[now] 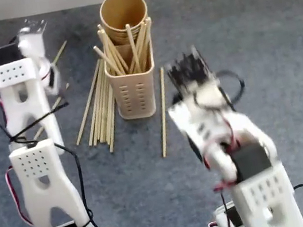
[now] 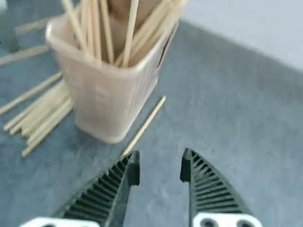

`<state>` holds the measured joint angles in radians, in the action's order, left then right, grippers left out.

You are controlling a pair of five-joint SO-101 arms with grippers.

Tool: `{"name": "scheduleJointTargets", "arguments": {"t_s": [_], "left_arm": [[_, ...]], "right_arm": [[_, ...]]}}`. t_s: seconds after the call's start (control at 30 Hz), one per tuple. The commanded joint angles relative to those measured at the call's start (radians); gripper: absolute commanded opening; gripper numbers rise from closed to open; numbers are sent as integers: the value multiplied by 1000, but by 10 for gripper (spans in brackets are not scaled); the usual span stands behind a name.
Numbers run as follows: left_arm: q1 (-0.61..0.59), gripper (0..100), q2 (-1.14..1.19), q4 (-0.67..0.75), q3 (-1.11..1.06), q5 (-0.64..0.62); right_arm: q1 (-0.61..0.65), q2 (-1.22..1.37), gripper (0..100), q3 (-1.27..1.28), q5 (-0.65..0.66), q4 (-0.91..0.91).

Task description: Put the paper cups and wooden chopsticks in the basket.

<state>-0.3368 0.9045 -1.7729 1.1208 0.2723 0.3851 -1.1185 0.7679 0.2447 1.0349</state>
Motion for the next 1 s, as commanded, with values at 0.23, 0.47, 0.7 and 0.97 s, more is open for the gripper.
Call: {"name": "scheduleJointTargets", "arguments": {"t_s": [0.23,0.47,0.7,0.97], "left_arm": [[-50,224,58,187,58,250],[-56,272,140,313,59,245],[-104,238,240,433,62,250],[-134,229,317,425,62,250]], "right_arm": [[-27,-530,149,565,87,-35],[-27,-634,149,697,86,-35],[-27,-673,149,717,86,-30],[-27,-673,149,769,86,-48]]}}
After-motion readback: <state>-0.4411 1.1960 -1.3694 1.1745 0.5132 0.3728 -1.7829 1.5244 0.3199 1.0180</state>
